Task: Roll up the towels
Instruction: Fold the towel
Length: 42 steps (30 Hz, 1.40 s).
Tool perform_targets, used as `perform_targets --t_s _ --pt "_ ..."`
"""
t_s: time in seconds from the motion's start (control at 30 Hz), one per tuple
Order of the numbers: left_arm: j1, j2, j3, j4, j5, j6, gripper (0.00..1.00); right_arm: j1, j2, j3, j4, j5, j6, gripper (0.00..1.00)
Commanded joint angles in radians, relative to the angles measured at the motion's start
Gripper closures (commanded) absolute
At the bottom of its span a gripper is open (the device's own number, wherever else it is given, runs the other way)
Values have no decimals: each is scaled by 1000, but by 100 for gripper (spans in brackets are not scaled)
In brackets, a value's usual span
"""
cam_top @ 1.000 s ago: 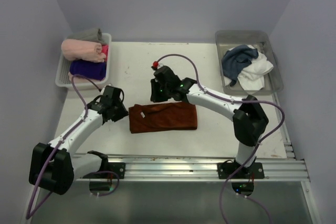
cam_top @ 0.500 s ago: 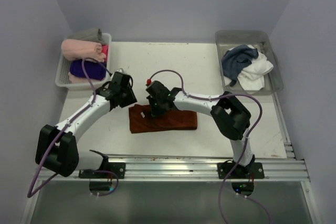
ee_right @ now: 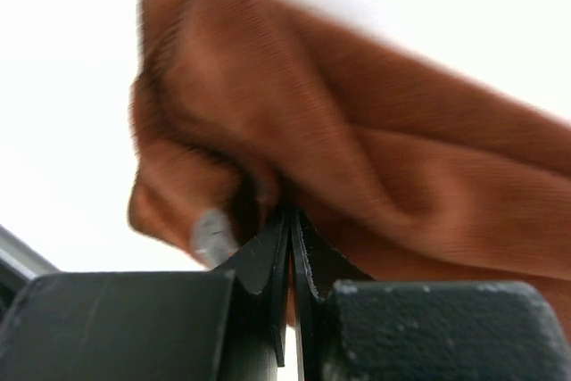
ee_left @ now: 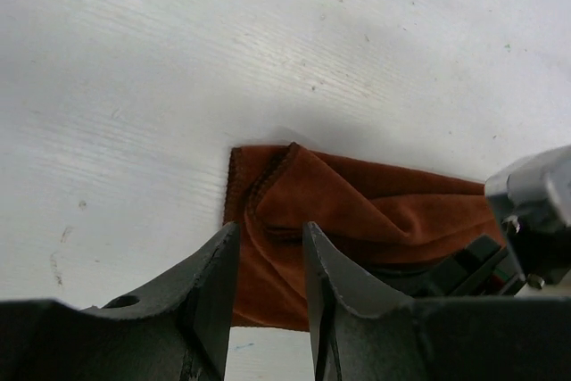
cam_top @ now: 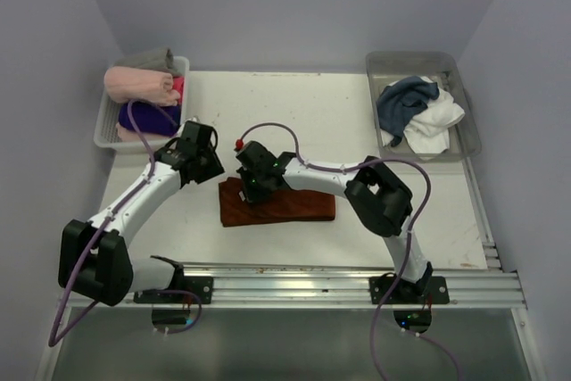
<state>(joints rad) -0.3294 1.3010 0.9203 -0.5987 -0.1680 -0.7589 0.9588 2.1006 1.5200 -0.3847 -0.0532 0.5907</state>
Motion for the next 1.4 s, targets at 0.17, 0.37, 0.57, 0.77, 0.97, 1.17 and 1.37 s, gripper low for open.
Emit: perform_targets --t_s 0.17,0.37,0.57,0.77,0.97,1.17,1.37 --pt "121 -69 -12 -20 42 38 62 100 -65 25 64 -134 -54 96" --pt "147 -57 -63 33 105 38 62 115 -125 -1 27 -59 -72 97" --pt "144 -37 -149 148 254 32 66 8 -206 -76 41 -36 -54 94" --pt "132 -57 -186 194 266 46 68 -107 -202 -121 33 -59 -48 94" --pt "109 -54 -189 232 277 43 68 -109 -183 -106 36 -106 -54 95" --pt "109 -49 -175 218 254 47 68 -40 -169 -86 50 -152 -77 96" --pt "109 -43 -149 204 240 44 64 40 -139 -50 53 -169 -81 91"
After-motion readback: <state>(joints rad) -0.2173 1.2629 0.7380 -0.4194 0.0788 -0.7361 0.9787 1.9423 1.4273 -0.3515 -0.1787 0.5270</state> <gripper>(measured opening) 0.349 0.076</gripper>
